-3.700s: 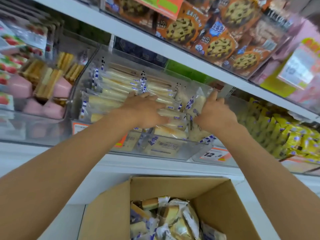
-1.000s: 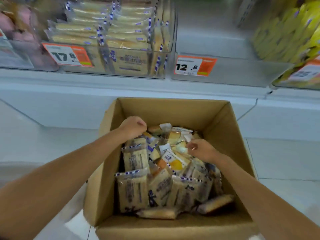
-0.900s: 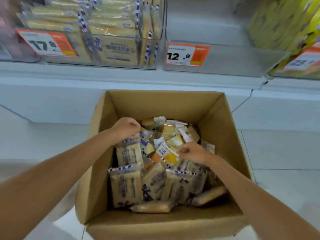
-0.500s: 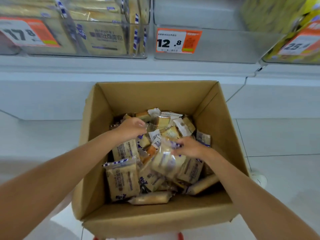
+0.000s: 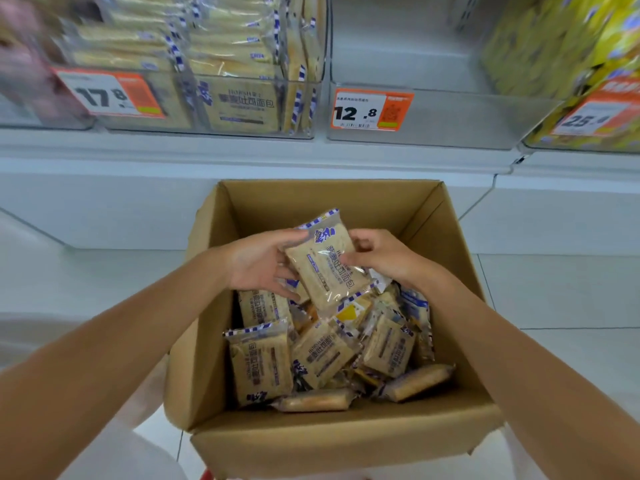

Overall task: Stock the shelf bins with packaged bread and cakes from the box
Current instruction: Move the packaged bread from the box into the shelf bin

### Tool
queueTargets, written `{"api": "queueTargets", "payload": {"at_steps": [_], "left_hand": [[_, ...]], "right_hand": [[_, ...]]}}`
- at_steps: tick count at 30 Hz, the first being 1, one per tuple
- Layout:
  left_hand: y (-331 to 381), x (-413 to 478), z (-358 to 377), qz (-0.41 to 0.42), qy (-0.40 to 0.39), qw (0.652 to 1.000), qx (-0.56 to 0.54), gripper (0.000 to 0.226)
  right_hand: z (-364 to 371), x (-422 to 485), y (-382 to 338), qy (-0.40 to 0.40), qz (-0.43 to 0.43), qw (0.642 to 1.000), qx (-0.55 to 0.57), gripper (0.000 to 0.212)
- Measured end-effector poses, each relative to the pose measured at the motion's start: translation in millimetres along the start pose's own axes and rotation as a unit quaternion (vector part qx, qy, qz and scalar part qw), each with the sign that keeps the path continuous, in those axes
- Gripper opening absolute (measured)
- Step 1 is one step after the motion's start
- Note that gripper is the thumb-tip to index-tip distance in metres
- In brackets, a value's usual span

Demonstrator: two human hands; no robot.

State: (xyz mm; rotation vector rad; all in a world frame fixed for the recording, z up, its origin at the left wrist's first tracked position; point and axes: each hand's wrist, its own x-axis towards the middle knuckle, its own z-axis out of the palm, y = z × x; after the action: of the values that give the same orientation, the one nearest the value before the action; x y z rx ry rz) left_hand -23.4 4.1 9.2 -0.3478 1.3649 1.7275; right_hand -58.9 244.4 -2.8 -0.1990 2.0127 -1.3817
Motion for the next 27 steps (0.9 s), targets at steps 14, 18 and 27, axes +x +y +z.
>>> {"api": "queueTargets", "payload": {"at_steps": [14,18,27], "left_hand": [[-17,-2,-20,0.112,0.274,0.945,0.136,0.028],[-18,-2,-15,0.109,0.268,0.954,0.074,0.034],[0,-20,2,0.183,0.261,0.947,0.045,0.026]], "right_hand": [[66,2,123,-0.070,0.180,0.970,-0.150,0.057],[84,13,121,-0.073,0.161,0.955,-0.238,0.033],[-30,-12,-1,0.085,0.017,0.983,0.164,0.046]]}}
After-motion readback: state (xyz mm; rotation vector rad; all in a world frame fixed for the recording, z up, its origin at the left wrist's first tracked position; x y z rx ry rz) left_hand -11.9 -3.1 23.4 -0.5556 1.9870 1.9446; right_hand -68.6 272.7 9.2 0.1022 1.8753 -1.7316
